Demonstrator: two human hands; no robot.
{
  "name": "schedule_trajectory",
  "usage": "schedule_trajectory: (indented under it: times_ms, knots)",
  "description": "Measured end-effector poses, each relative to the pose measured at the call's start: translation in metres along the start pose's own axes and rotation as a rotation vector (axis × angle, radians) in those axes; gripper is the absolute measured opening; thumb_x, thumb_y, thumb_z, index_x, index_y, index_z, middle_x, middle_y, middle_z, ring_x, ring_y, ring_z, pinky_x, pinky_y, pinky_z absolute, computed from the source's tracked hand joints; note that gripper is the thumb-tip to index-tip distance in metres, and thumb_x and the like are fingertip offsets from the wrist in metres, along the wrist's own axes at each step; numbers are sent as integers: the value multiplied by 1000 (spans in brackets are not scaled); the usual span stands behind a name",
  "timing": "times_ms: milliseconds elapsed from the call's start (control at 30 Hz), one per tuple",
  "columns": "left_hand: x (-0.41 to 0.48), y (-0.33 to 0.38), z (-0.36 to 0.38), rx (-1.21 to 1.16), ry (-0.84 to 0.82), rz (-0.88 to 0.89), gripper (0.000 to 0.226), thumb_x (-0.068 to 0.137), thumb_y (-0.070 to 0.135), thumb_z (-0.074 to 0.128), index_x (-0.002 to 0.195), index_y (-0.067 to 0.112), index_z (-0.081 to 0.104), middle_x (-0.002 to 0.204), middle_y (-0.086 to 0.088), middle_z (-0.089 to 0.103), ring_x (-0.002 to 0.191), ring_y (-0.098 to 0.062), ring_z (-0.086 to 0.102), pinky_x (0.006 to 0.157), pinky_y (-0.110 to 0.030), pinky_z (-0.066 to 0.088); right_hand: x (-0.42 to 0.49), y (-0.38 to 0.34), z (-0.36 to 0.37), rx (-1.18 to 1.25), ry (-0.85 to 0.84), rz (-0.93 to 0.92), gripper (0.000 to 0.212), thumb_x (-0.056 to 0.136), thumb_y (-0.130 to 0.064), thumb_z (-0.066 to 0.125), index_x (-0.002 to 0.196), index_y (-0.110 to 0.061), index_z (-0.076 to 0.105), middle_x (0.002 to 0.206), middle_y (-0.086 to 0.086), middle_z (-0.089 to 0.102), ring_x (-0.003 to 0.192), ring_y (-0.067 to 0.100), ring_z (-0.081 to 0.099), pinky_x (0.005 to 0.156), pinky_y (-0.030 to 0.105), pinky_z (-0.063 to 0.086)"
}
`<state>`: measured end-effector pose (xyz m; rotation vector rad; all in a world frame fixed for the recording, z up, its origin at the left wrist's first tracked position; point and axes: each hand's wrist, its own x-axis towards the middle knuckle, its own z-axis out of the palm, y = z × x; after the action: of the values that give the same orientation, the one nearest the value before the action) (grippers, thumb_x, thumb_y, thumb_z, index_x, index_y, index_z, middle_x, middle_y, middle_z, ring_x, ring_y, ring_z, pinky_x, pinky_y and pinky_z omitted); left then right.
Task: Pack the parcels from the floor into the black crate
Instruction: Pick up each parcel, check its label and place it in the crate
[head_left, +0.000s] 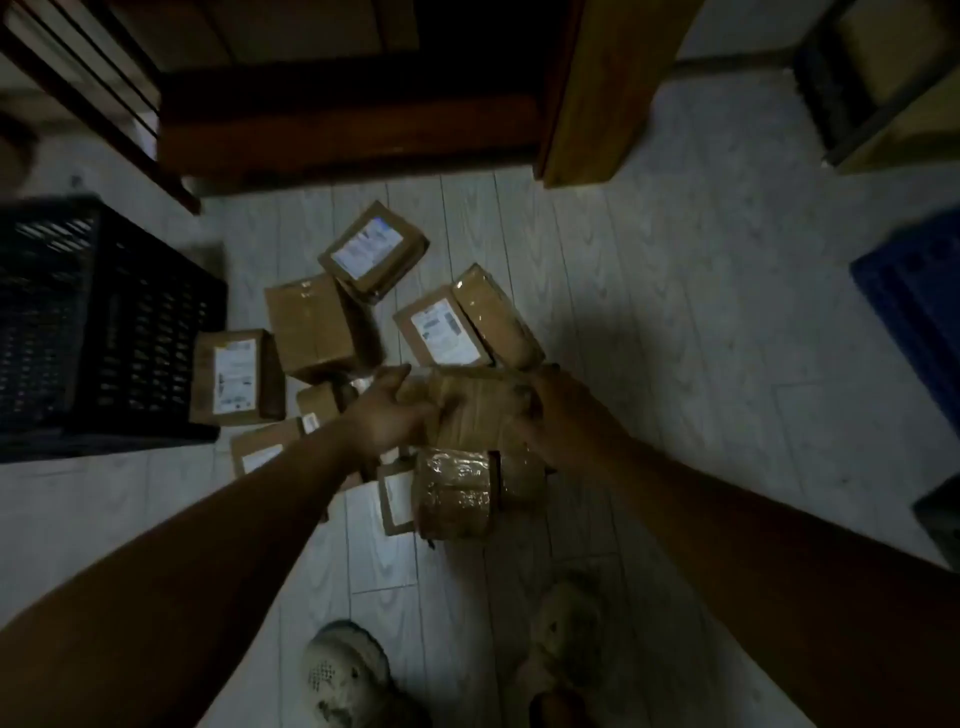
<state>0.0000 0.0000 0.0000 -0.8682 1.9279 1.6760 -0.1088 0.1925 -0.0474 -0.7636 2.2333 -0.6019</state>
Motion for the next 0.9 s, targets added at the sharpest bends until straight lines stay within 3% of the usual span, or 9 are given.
schedule_trajectory:
  times_ms: [100,167,267,333,433,500,633,800,900]
  knots:
    - [54,-27,12,16,113,-115,70,86,30,63,145,19,27,132,-1,49,115,-19,53,91,-28,45,32,18,30,172,56,92,54,89,-31,63,136,-20,39,123,1,51,108,17,55,80,26,45]
    - [84,-50,22,-63,113,-169,90,76,40,72,148,22,22,137,-7,48,116,-24,55,98,-39,46,45,27,45,308,62,197,70,88,-29,65,146,-22,26,135,2,47,118,20,51,81,22,40]
    - [103,-71,40,-184,69,-213,53,86,30,62,134,21,40,122,-7,60,95,-18,63,80,-34,53,53,37,63,431,16,307,78,93,-26,59,152,-23,8,149,2,34,126,16,42,76,9,32]
    - [108,-77,47,-224,88,-211,46,91,21,57,133,23,39,115,-6,61,96,-20,63,78,-34,53,53,37,69,453,20,339,76,95,-23,56,152,-23,6,150,2,32,121,12,42,76,5,29]
    - [100,-77,48,-261,123,-188,52,91,17,56,138,23,35,118,-7,60,99,-23,63,77,-34,54,45,26,68,457,76,335,74,95,-21,55,152,-23,9,152,4,30,133,22,37,85,20,28]
    - [88,-71,44,-287,112,-181,51,91,16,55,139,23,36,123,-8,59,102,-23,62,81,-36,54,36,13,60,483,90,307,73,95,-20,55,152,-24,9,153,3,28,136,23,34,88,22,29]
    - [50,-37,33,-335,109,-129,59,91,17,56,143,31,30,124,-4,56,104,-23,61,82,-37,54,15,-23,33,507,137,283,78,92,-33,55,152,-27,6,155,5,24,139,27,30,106,42,32]
    - [-30,33,-4,-373,170,-58,52,92,19,56,137,33,35,114,3,59,94,-13,62,66,-24,54,-24,-101,-32,482,186,231,76,91,-33,58,148,-35,8,151,5,35,134,27,39,105,45,39]
    - [-95,88,-35,-347,231,-9,50,91,20,56,137,26,37,120,-3,59,100,-15,61,78,-29,52,-56,-168,-81,472,235,202,69,89,-35,57,139,-49,11,145,2,42,129,28,45,100,54,44]
